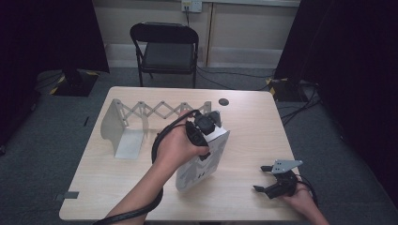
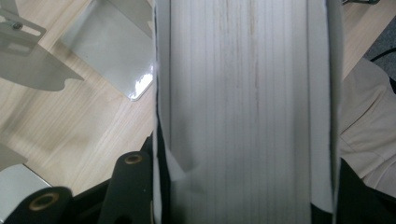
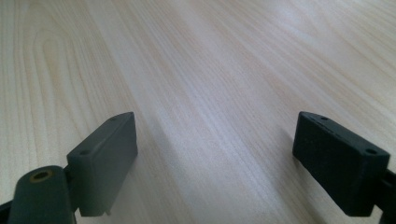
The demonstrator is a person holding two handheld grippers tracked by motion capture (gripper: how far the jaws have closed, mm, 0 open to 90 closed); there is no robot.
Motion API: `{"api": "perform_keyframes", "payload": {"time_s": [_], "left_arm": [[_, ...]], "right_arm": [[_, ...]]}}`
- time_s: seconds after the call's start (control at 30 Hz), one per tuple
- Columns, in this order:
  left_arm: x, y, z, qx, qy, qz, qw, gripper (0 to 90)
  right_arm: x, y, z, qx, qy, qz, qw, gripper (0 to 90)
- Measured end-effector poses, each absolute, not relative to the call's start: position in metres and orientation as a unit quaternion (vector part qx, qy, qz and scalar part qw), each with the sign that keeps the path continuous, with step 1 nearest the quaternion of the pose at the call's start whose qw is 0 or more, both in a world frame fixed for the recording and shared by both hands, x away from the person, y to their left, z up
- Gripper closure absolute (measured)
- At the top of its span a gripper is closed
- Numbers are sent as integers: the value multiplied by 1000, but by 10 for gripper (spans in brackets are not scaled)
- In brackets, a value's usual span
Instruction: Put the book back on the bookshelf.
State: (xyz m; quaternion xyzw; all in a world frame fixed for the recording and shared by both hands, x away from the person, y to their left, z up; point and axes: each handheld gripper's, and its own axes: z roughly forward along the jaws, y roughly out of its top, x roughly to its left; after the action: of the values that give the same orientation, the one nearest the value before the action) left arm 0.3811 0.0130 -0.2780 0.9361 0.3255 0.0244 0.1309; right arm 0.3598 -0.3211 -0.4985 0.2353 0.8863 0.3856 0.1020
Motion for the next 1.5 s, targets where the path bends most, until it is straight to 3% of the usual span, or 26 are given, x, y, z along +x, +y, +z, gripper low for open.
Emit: {"api": "perform_keyframes", "payload": {"time_s": [1.5], "left_arm": [[393, 64, -278, 906, 404, 13, 128, 531]], "right_arm": [[360, -321, -499, 236, 886, 385, 102, 133]]}}
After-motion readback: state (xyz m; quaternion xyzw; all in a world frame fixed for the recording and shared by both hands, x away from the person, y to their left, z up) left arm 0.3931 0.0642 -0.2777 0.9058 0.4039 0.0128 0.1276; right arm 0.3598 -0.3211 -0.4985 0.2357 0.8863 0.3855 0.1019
